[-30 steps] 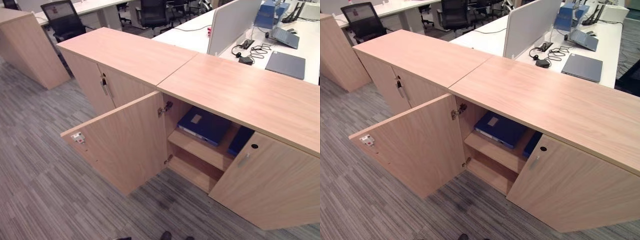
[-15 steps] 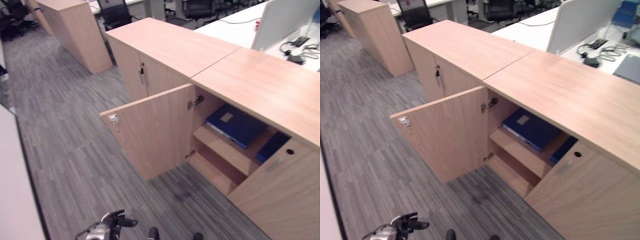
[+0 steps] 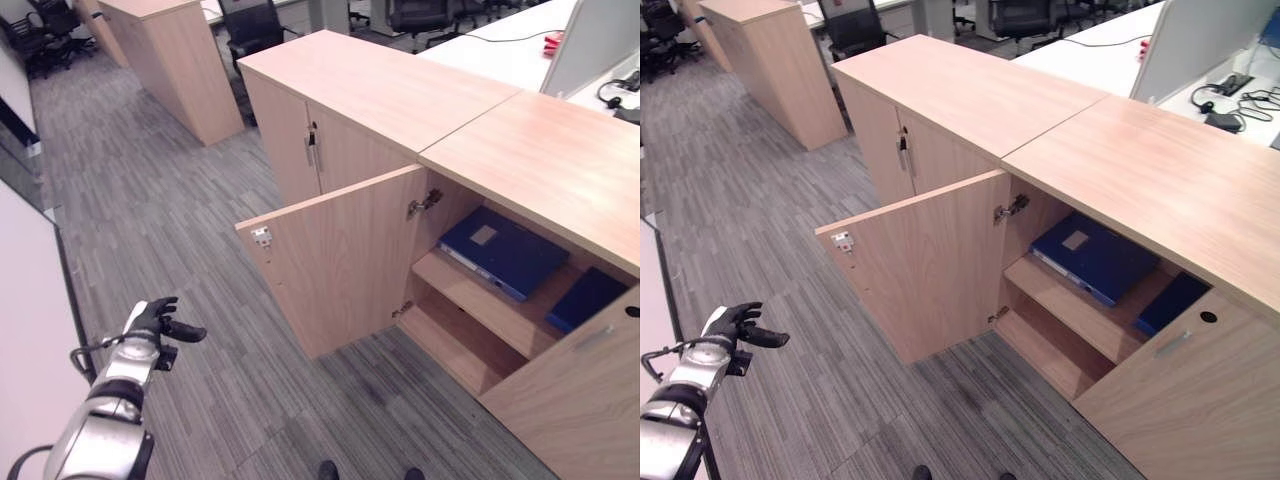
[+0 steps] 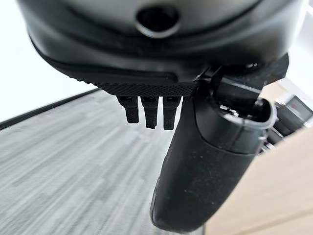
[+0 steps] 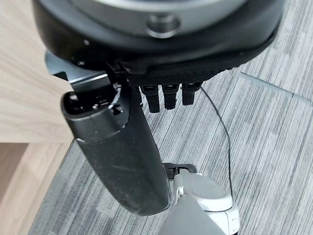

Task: Put the empty folder in the office cabinet

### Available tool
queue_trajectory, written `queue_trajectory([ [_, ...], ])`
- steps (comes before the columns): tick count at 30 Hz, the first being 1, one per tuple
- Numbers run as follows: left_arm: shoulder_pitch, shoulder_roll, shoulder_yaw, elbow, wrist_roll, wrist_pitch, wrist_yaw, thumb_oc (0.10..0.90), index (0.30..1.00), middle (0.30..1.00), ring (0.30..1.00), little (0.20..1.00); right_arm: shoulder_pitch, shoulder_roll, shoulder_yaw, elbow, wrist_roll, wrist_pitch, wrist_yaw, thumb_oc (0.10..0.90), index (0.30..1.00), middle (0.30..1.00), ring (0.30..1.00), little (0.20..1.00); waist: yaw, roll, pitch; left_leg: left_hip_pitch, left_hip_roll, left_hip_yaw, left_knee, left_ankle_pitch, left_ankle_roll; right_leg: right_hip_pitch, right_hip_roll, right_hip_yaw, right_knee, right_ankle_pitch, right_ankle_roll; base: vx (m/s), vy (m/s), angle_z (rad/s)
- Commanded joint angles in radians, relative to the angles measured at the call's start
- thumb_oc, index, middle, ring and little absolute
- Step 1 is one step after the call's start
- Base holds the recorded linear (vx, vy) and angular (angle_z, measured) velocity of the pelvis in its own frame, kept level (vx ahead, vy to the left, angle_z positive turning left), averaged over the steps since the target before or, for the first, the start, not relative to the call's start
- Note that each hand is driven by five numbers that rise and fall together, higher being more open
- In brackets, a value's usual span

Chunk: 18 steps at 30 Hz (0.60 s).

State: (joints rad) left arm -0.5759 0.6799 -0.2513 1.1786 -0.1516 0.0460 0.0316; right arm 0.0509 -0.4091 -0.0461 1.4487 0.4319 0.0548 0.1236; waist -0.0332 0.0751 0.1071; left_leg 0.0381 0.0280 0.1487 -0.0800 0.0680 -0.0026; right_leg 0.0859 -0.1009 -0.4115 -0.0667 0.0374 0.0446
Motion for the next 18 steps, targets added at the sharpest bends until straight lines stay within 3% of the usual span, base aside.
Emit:
queue_trajectory([
  [1,-0.217,0.019,-0.009,0.073,-0.001,-0.047,0.03,0.8,0.9,0.9,0.9,0.9,-0.02,-0.025,0.02,0.049,-0.006,0.017,0.005,0.8,0.9,0.9,0.9,0.9,-0.034,-0.019,-0.049,0.035,-0.04,0.033,-0.007,-0.107,-0.016,-0.003,-0.023,0.093,0.045,-0.051,0.071,0.01,0.14,-0.17],
  [4,-0.272,-0.004,-0.043,0.094,-0.003,-0.05,0.027,0.8,0.9,0.9,0.9,0.9,-0.033,-0.03,0.022,0.05,0.002,0.017,0.004,0.8,0.9,0.9,0.9,0.9,-0.044,-0.016,-0.054,0.036,-0.046,0.045,-0.007,-0.112,-0.007,-0.015,-0.028,0.112,0.05,-0.042,0.077,0.0,0.112,-0.29],
  [7,-0.385,-0.075,-0.112,0.093,-0.027,-0.056,0.007,0.8,0.9,0.9,0.9,0.9,-0.061,-0.058,0.017,0.057,0.016,0.022,0.001,0.8,0.9,0.9,0.9,0.9,-0.067,-0.013,-0.05,0.057,-0.059,0.081,-0.007,-0.133,0.013,-0.031,-0.042,0.153,0.067,-0.025,0.1,0.0,0.151,-0.31],
  [16,-0.507,-0.189,-0.079,0.113,-0.247,-0.06,-0.053,0.8,0.9,0.9,0.9,0.9,-0.089,-0.099,-0.011,0.094,0.021,0.041,0.007,0.8,0.9,0.9,0.9,0.9,-0.1,-0.012,-0.054,0.072,-0.071,0.123,-0.007,-0.149,0.032,-0.057,-0.055,0.198,0.074,0.005,0.122,0.0,0.082,-0.23],
  [18,-0.518,-0.245,-0.081,0.069,-0.293,-0.07,-0.054,0.8,0.9,0.9,0.9,0.9,-0.1,-0.109,-0.016,0.102,0.023,0.045,0.003,0.8,0.9,0.9,0.9,0.9,-0.109,-0.016,-0.051,0.076,-0.075,0.131,-0.007,-0.154,0.038,-0.066,-0.059,0.212,0.076,0.017,0.13,-0.02,0.061,-0.16],
])
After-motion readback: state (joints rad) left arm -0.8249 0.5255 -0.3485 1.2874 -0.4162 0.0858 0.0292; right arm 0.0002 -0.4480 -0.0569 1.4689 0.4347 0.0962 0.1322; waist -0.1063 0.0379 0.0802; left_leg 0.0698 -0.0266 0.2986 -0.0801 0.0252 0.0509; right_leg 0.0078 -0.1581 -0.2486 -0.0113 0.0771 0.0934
